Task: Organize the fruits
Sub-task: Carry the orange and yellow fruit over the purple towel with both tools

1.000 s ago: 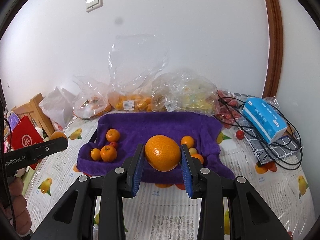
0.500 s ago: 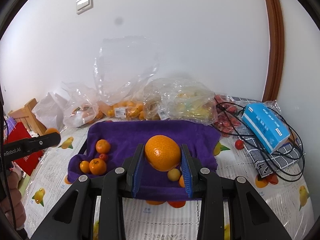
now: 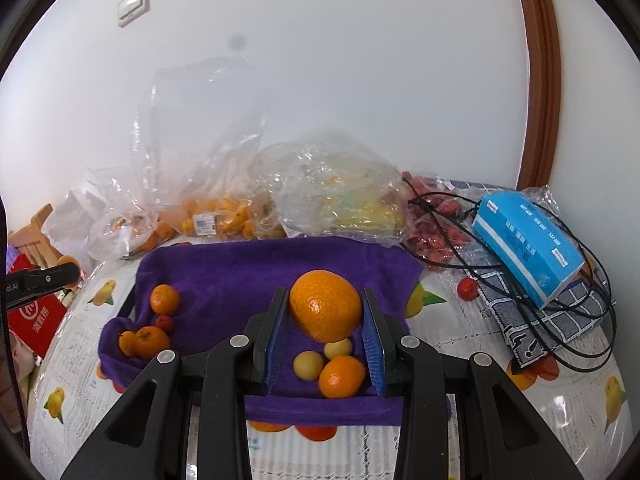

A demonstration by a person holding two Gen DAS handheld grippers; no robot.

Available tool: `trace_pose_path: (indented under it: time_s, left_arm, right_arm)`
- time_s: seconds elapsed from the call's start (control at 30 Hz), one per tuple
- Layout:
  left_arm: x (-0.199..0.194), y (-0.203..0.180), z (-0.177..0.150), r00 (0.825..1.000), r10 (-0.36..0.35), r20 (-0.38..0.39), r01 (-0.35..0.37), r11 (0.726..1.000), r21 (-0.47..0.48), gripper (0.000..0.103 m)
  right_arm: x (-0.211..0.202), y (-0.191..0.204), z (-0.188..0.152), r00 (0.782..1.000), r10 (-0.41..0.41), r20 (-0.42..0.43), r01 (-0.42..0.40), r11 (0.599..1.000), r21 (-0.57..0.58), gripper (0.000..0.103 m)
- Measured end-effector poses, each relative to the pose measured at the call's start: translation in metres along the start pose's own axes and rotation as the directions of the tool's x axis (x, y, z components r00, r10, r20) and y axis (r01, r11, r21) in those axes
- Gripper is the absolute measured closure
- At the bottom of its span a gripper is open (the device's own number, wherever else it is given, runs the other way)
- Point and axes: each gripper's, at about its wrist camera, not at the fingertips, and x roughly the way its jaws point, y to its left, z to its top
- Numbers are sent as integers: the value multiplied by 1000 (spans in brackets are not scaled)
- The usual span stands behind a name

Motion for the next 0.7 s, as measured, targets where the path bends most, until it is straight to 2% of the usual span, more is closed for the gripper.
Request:
trace_pose_path:
  time_s: [0.27,0.47,0.7]
  left_arm:
    - [22,9,-3,999,2,-37,-3,1000,-25,62]
    - [36,7,-6,998,-24,-63,22,999,-30,62]
    - [56,-10,-10,994,-43,-98,44,999,7,62]
  right_arm:
    - [29,-2,-11,998,20,-53,-20,1000,6,68]
    - [50,17,-22,991,73,-109,-75,997,-14,68]
    - [69,36,-37,977,116,-176,-125,991,-39,68]
